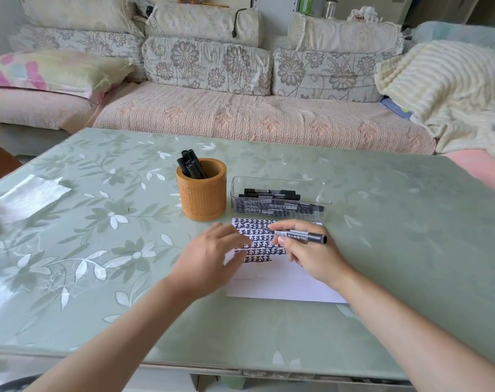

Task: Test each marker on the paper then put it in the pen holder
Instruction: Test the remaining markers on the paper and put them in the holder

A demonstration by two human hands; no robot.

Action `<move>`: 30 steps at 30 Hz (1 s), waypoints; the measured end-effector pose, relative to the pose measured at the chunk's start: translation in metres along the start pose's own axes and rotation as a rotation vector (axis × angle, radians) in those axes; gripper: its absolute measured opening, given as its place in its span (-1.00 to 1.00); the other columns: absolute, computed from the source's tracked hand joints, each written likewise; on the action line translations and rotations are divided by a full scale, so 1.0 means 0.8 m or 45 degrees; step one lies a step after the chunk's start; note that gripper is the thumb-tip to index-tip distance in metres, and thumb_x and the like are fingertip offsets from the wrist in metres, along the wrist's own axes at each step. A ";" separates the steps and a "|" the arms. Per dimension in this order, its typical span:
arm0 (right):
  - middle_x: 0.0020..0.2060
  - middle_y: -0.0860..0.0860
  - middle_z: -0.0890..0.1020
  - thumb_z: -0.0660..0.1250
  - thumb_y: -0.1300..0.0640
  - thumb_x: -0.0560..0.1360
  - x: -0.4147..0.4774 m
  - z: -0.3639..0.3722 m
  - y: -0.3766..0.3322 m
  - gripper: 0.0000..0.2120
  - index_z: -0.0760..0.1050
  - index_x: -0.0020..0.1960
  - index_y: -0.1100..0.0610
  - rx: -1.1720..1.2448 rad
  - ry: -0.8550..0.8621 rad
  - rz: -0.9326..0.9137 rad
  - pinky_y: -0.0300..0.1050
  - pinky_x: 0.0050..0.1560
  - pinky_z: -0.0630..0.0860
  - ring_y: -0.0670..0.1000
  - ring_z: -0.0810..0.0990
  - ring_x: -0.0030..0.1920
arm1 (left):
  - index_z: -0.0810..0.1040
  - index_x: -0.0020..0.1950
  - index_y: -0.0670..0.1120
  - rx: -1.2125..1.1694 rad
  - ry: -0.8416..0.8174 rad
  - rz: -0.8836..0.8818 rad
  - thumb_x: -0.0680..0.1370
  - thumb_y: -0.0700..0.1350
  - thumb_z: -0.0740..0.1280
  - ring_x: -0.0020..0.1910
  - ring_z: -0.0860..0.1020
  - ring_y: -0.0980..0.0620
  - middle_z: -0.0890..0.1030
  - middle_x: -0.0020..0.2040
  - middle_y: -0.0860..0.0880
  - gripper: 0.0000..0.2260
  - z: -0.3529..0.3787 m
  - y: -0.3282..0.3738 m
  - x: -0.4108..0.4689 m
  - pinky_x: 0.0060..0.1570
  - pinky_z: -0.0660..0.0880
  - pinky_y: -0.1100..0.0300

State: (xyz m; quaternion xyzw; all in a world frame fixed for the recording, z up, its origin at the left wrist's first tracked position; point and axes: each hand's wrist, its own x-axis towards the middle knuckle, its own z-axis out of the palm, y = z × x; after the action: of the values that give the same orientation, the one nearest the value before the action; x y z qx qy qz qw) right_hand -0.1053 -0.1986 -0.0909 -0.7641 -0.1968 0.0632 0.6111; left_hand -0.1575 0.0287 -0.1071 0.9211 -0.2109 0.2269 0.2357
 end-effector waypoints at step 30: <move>-0.09 -0.19 0.66 0.39 0.10 0.46 0.023 0.028 -0.043 -0.83 0.60 -0.01 -0.14 -0.930 -0.043 0.008 -0.20 -0.01 0.49 -0.10 0.60 -0.03 | 0.59 -0.02 0.05 -0.072 0.034 -0.371 0.52 -0.10 0.38 -0.16 0.50 0.16 0.54 -0.18 0.16 -0.92 -0.031 -0.027 -0.004 -0.15 0.48 0.19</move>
State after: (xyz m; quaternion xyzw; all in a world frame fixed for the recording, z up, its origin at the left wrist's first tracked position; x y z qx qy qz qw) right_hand -0.1032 -0.1655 -0.0608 -0.9313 -0.2141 0.0034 0.2945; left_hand -0.1571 0.0600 -0.0966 0.9319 -0.0780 0.1964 0.2949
